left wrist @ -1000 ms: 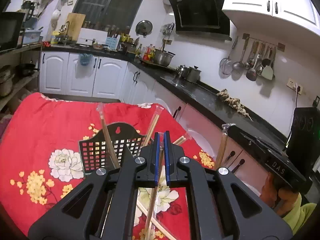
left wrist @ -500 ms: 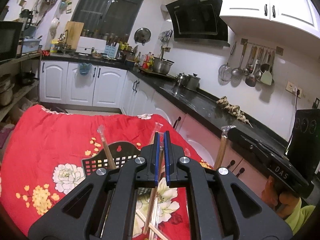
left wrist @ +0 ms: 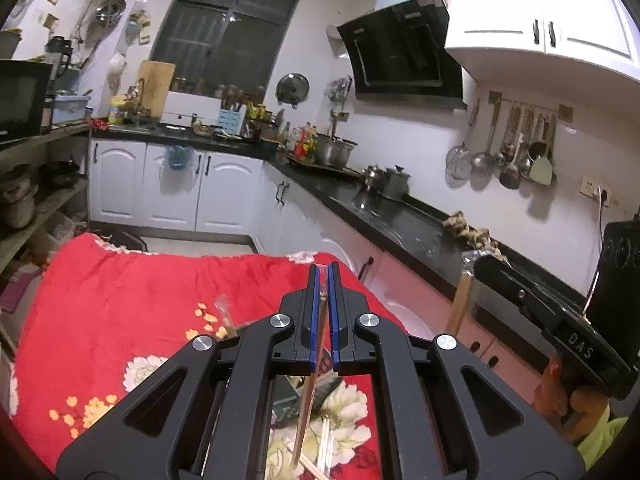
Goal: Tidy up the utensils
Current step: 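Lower the chopsticks into the caddy compartments and open both tools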
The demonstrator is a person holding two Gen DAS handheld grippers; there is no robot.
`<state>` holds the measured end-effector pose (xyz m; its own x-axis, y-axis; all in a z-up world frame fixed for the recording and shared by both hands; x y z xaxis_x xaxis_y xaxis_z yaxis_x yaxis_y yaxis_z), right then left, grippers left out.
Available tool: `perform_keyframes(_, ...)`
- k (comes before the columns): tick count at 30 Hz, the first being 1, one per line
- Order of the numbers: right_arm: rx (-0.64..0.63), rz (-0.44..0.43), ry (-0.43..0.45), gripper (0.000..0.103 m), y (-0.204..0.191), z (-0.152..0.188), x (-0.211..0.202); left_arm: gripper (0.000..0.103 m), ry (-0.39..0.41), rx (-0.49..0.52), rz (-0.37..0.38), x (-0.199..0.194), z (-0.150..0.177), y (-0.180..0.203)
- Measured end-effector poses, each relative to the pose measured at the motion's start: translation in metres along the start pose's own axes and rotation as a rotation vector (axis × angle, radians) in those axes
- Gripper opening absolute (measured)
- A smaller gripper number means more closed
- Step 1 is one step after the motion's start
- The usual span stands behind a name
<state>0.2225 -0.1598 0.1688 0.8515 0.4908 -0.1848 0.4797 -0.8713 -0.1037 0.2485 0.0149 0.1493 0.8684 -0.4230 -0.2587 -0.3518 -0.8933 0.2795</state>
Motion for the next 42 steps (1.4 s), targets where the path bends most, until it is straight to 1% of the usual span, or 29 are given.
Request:
perform_keyframes(5, 0.001, -0.011, 0.008, 0.001, -0.002, -0.011, 0.008, 0.002, 0.05, 0.006, -0.037, -0.01, -0.022, -0.006)
perform_keyframes(10, 0.007, -0.013, 0.038, 0.001, -0.005, -0.023, 0.018, 0.002, 0.109, 0.033, -0.076, -0.017, -0.043, -0.012)
perform_keyframes(13, 0.012, -0.014, 0.055, 0.001, -0.007, -0.026, 0.025, 0.002, 0.121, 0.031, -0.086, -0.014, -0.049, -0.019)
perform_keyframes(20, 0.05, -0.018, 0.084, 0.001, -0.003, -0.034, 0.044, 0.002, 0.118, -0.007, -0.094, 0.002, -0.047, -0.038)
perform_keyframes(23, 0.06, -0.016, 0.107, 0.001, -0.001, -0.038, 0.049, 0.002, 0.122, 0.005, -0.114, 0.006, -0.047, -0.042)
perform_keyframes(27, 0.061, -0.002, 0.106, 0.001, 0.001, -0.04, 0.06, 0.002, 0.127, -0.011, -0.124, 0.012, -0.047, -0.051)
perform_keyframes(35, 0.067, 0.021, 0.101, 0.001, 0.007, -0.036, 0.081, 0.002, 0.128, -0.009, -0.141, 0.023, -0.042, -0.058)
perform_keyframes(39, 0.064, 0.041, 0.09, 0.001, 0.01, -0.03, 0.094, 0.002, 0.13, -0.017, -0.15, 0.027, -0.037, -0.067)
perform_keyframes(42, 0.059, 0.049, 0.085, 0.001, 0.011, -0.025, 0.102, 0.002, 0.136, -0.002, -0.166, 0.03, -0.033, -0.07)
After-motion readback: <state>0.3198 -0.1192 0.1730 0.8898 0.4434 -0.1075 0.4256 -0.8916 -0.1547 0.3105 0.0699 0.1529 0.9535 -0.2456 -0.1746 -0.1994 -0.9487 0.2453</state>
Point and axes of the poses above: each gripper's, at about its wrist camera, not at the fingertips, and x roughly the way its jaws point, y to its right, z to its underside, the point moved 6 cm from there along x, roughly the way its jaws point, and after that the axes turned 3 degrees about z, right-handed, at the moved point
